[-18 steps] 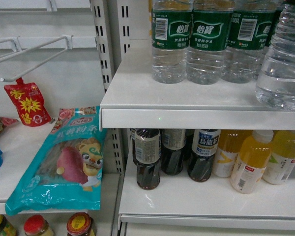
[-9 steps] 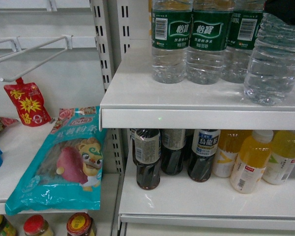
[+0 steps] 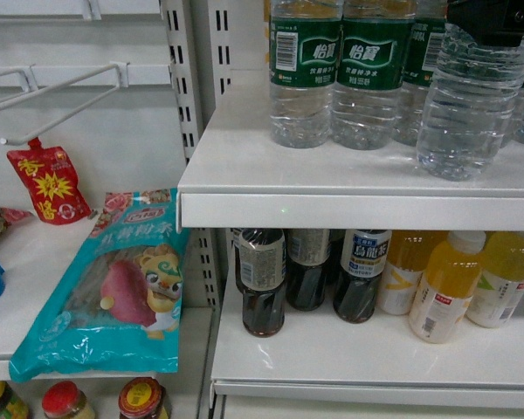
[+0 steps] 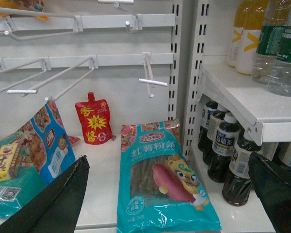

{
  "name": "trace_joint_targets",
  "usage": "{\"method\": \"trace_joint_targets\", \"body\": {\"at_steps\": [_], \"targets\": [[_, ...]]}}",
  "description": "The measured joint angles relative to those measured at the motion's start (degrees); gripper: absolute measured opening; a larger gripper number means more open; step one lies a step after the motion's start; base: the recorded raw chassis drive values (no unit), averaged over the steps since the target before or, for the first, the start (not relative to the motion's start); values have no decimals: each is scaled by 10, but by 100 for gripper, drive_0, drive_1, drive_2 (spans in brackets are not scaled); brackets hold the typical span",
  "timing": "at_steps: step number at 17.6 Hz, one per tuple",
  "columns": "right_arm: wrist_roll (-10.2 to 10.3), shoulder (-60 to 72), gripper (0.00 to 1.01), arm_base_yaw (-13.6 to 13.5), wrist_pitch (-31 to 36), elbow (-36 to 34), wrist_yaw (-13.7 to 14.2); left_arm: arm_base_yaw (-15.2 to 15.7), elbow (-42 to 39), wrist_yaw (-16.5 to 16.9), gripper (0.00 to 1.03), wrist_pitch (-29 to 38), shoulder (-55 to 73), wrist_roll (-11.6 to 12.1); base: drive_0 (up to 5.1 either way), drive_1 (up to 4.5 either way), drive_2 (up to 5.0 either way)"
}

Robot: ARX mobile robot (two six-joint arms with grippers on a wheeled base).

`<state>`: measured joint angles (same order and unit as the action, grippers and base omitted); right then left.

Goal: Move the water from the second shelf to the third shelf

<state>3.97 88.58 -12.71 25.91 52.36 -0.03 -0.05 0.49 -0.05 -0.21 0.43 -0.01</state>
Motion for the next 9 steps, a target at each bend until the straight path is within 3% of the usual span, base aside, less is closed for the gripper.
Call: {"method": "trace_joint_targets", "body": {"at_steps": [9], "targets": [[3, 7, 42, 5, -3, 9, 4, 0, 0, 0, 98, 0, 0, 0, 0, 0, 0]]}}
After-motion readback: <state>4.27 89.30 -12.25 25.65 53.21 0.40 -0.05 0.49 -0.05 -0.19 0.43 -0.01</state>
